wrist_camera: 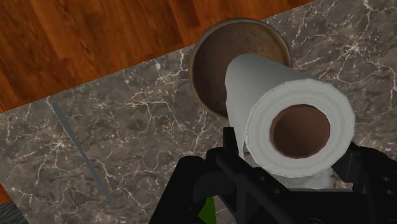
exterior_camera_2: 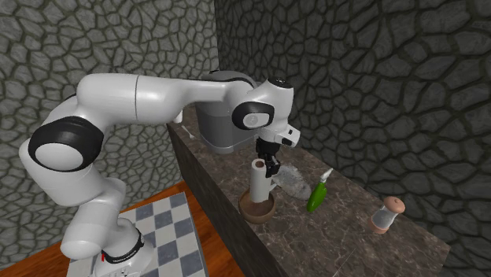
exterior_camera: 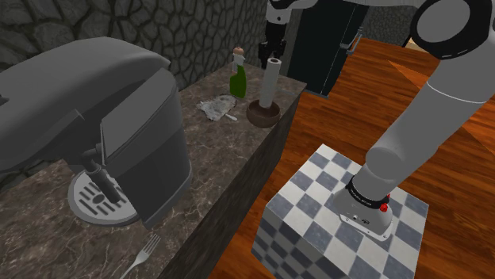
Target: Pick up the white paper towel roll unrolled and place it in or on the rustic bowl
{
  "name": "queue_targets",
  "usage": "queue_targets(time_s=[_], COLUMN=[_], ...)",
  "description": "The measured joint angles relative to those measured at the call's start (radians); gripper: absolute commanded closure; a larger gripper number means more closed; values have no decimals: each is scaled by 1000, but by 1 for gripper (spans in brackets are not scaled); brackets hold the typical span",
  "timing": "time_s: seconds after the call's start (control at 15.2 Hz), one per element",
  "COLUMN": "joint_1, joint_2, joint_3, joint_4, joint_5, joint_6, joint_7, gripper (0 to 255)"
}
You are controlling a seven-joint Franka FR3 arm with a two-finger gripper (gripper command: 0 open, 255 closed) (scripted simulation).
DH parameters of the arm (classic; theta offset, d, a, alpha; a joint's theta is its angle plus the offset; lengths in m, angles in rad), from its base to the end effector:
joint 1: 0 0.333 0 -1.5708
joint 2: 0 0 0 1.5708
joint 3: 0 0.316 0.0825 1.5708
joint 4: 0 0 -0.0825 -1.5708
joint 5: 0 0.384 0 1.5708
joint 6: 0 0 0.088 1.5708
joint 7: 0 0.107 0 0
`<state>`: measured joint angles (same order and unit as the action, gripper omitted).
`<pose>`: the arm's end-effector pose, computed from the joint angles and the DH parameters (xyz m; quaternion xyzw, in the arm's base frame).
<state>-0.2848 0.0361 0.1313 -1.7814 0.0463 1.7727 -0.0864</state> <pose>0.5632 -0.0840 0.5215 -0.9987 0.0387 0.0191 0.0274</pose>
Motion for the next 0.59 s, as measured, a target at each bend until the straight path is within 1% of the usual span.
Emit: queue_targets(time_s=[0.2, 0.59], joint_1=[0, 0], joint_2=[4, 5], joint_3=[0, 0], joint_4=[-31, -37], joint_5=[0, 0], joint_6=[34, 42], joint_7=[-2, -2], gripper=[255, 255])
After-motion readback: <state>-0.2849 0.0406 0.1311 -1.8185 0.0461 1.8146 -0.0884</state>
